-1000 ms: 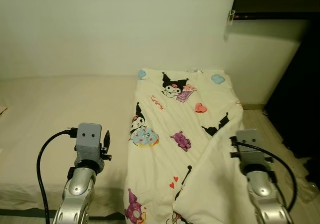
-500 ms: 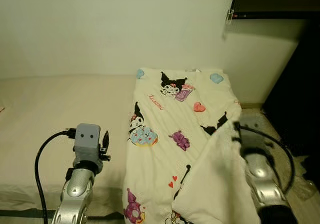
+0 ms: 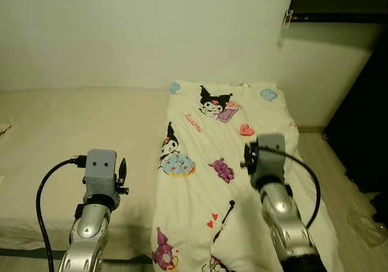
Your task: Clean up the room
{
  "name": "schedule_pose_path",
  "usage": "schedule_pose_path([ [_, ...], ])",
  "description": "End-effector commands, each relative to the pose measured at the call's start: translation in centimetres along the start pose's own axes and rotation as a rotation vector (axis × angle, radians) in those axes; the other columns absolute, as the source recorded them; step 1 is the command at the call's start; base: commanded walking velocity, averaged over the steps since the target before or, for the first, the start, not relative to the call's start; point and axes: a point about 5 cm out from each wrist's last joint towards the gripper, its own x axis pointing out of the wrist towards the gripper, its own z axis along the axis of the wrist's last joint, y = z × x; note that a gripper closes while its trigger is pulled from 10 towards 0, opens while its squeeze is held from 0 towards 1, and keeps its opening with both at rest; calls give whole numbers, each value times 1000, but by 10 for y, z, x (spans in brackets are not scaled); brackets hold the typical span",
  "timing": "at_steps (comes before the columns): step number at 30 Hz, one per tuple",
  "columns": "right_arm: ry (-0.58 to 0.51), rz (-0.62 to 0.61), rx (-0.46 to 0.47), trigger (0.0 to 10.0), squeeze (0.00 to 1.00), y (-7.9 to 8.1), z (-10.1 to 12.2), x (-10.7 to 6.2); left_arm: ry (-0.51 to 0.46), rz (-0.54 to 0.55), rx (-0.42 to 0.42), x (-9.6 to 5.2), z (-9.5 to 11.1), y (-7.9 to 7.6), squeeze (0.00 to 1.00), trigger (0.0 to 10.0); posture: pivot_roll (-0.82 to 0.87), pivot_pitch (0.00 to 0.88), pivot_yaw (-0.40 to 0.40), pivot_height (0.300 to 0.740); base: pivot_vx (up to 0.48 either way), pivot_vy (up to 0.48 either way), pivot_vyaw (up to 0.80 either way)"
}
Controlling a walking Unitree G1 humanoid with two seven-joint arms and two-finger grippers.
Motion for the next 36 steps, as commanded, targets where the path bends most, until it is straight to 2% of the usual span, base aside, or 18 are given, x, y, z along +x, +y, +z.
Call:
schedule_pose_path([
  [1, -6, 32, 15, 10000, 0, 6, -2, -2, 50, 26, 20, -3, -9, 8, 0, 10000, -47, 100, 23, 740, 0, 0, 0],
  [6, 13, 91, -32, 10000, 0, 15, -13, -12, 78, 67, 0, -4, -14, 14, 0, 10000, -35, 102, 2, 740, 0, 0, 0],
  [11, 53, 127, -11, 10000, 0, 24, -20, -20, 93, 93, -19, -7, -17, 17, 0, 10000, -24, 107, -15, 740, 0, 0, 0],
  [16, 55, 121, -7, 10000, 0, 23, -25, -25, 95, 92, -29, -8, -18, 14, 0, 10000, -22, 110, -24, 740, 0, 0, 0],
  [20, 1, 126, 1, 10000, 0, 21, -20, -27, 93, 95, -38, -10, -18, 14, 0, 10000, -25, 103, -17, 740, 0, 0, 0],
  [25, 1, 126, 15, 10000, 0, 20, -19, -26, 98, 97, -46, -9, -19, 17, 0, 10000, -28, 106, -16, 740, 0, 0, 0],
  [29, 14, 123, -7, 10000, 0, 19, -21, -26, 102, 99, -35, -7, -19, 19, 0, 10000, -33, 103, -12, 740, 0, 0, 0],
  [32, 4, 119, 7, 10000, 0, 19, -18, -26, 106, 80, -44, -6, -19, 15, 0, 10000, -44, 107, -6, 740, 0, 0, 0],
  [36, 15, 122, -23, 10000, 0, 19, -20, -25, 121, 71, -42, -7, -21, 10, 0, 10000, -48, 109, -2, 740, 0, 0, 0],
])
